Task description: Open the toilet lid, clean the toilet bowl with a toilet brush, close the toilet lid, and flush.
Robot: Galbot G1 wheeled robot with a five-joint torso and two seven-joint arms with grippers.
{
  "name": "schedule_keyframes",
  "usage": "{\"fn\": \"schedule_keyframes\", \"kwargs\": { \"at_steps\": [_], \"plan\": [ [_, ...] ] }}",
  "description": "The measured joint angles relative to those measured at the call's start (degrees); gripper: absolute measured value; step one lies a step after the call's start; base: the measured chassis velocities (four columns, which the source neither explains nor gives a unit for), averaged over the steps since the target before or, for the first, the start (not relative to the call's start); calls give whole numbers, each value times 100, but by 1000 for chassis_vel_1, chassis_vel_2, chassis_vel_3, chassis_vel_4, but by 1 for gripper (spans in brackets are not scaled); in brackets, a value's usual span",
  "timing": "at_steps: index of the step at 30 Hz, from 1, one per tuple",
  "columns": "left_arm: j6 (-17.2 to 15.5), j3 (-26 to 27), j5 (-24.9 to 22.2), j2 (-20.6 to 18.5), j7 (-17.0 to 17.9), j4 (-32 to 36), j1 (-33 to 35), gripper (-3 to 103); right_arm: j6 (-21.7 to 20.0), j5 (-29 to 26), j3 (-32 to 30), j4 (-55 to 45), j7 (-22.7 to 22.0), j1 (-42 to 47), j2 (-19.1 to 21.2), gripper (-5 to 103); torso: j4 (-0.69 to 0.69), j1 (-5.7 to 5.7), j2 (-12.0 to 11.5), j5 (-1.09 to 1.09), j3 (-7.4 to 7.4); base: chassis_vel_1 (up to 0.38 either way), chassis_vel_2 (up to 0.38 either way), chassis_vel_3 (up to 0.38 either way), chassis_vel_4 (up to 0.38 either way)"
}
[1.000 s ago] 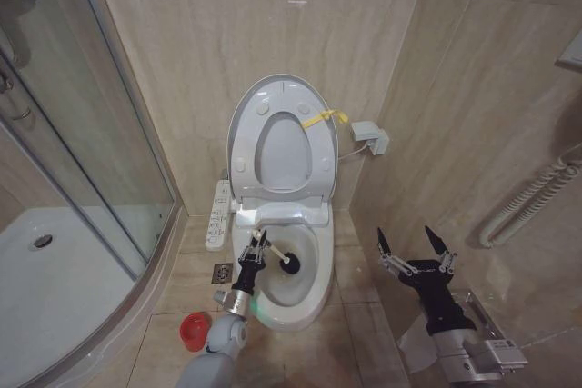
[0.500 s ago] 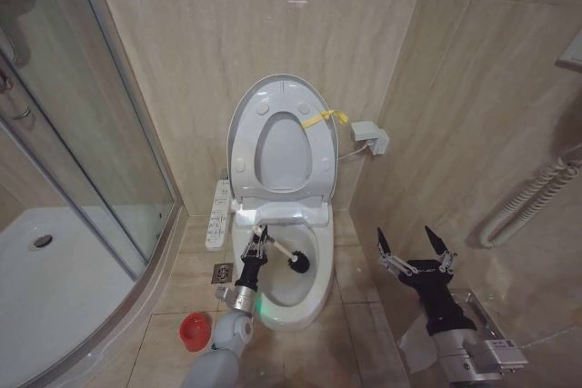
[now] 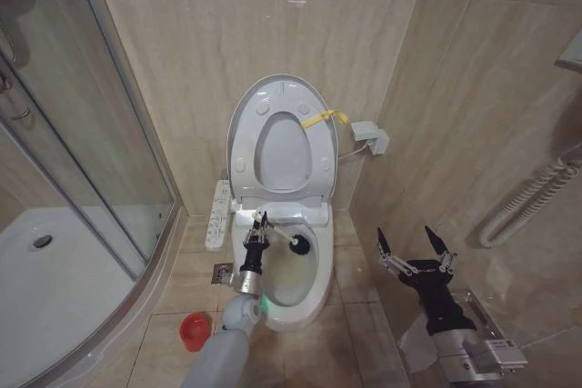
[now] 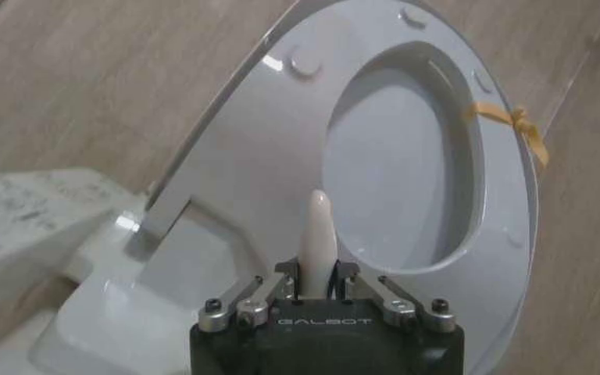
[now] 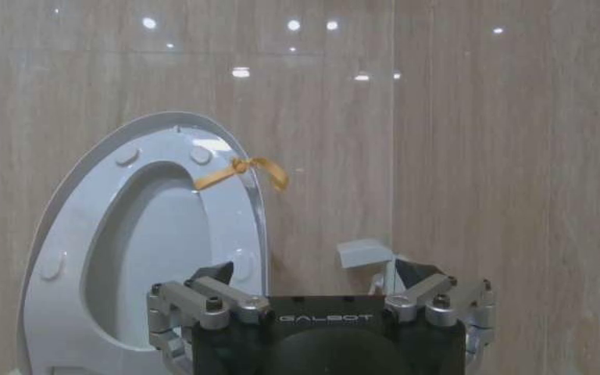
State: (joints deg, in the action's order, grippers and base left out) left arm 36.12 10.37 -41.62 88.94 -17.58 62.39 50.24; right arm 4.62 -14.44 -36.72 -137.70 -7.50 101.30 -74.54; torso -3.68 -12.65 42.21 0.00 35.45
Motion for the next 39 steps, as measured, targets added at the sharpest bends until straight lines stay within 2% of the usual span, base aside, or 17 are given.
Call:
{"fn": "schedule_keyframes", "kwargs": {
  "at_steps": [7, 11, 16, 18, 24, 27, 30, 32, 35, 39],
  "plan": [
    [-37, 12, 195, -80, -56, 28, 124, 22, 0, 0, 0, 0, 0, 0, 0, 100, 2, 0, 0, 0, 0, 0, 0, 0, 0],
    [59, 58, 716, -241, -10, 240, 135, 22, 0, 0, 0, 0, 0, 0, 0, 100, 2, 0, 0, -1, 0, 0, 0, 0, 0],
    [108, 100, 999, -299, 30, 366, 155, 22, 0, 0, 0, 0, 0, 0, 0, 100, 1, 0, 0, -1, 0, 0, 0, 0, 0],
    [138, 108, 1289, -404, 33, 569, 240, 22, 0, 0, 0, 0, 0, 0, 0, 100, 1, 0, 0, -1, 0, 0, 0, 0, 0],
    [76, 115, 1595, -679, 151, 1095, 613, 22, 0, 0, 0, 0, 0, 0, 0, 100, 1, 0, 0, -1, 0, 0, 0, 0, 0],
    [190, 274, 2262, -854, 77, 1360, 917, 22, 0, 0, 0, 0, 0, 0, 0, 100, 2, 1, 0, -1, 0, 0, 0, 0, 0],
    [289, 392, 2531, -952, 4, 1487, 1078, 22, 0, 0, 0, 0, 0, 0, 0, 100, 2, 0, 0, -2, 0, 0, 0, 0, 0],
    [299, 431, 2535, -993, -52, 1622, 1176, 22, 0, 0, 0, 0, 0, 0, 0, 100, 3, 1, 0, -2, 0, 0, 0, 0, 0],
    [254, 391, 2249, -1078, -291, 2028, 1407, 22, 0, 0, 0, 0, 0, 0, 0, 100, 2, 1, 0, -1, 0, 0, 0, 0, 0],
    [263, 373, 2135, -1036, -322, 2207, 1446, 22, 0, 0, 0, 0, 0, 0, 0, 100, 0, 1, 0, -1, 0, 0, 0, 0, 0]
  ]
}}
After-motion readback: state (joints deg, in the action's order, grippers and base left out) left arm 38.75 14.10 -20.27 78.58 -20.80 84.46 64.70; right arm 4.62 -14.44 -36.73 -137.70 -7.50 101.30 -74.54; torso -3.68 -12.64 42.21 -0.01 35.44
